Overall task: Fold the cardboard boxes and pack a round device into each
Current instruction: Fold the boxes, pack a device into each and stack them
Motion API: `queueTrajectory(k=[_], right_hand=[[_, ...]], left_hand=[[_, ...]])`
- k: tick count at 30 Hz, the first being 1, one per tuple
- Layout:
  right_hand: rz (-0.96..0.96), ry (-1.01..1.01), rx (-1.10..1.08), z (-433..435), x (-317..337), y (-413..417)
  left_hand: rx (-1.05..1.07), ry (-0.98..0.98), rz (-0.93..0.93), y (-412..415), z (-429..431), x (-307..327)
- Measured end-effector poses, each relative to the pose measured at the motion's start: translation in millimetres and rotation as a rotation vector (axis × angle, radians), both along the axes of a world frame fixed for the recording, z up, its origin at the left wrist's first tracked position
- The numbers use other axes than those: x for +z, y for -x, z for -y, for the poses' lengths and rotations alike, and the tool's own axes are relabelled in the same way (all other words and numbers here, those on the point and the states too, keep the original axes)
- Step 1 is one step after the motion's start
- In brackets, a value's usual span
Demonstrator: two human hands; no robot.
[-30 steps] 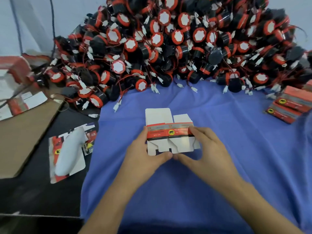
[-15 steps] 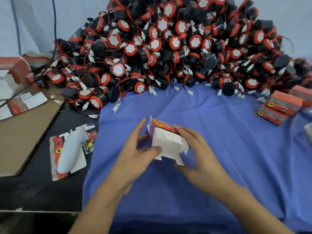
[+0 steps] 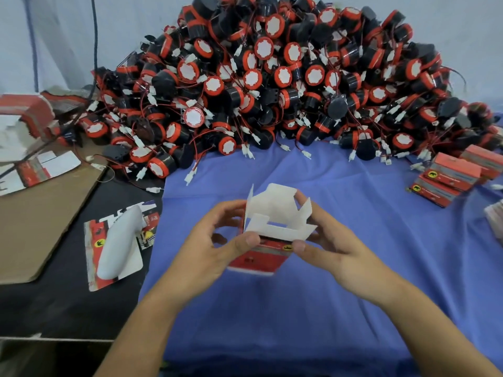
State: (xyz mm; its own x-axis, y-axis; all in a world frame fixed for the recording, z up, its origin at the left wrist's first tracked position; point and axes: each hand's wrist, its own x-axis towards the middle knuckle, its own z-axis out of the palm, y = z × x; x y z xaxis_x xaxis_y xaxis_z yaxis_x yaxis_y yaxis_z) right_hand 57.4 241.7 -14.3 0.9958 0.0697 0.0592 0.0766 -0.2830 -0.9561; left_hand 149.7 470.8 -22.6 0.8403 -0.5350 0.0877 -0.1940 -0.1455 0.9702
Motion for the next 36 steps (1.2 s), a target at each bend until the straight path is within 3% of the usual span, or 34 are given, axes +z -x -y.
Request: queueTrajectory(k=[3,12,19,24,36], right_hand=[[-0.018,-0.212,-0.002,-7,-2,0],[0.006,-0.286,-0.242,-24,-12,-9],[0.02,-0.388,-0.318,-38,-12,-15],[0.095,-0.426,-0.384,-52,-15,-19],[0.238,-0.302,-0.506,-78,-21,-15]], left_hand=[[0.057,0.038,-0.057,2,5,-5],[-0.013,0.08,-0.273,4,12,-7],[0.099,0.25,-0.409,6,23,-7],[0.179,0.322,-0.329,8,33,-5],[0.224,0.175,0.028,29,42,-9]])
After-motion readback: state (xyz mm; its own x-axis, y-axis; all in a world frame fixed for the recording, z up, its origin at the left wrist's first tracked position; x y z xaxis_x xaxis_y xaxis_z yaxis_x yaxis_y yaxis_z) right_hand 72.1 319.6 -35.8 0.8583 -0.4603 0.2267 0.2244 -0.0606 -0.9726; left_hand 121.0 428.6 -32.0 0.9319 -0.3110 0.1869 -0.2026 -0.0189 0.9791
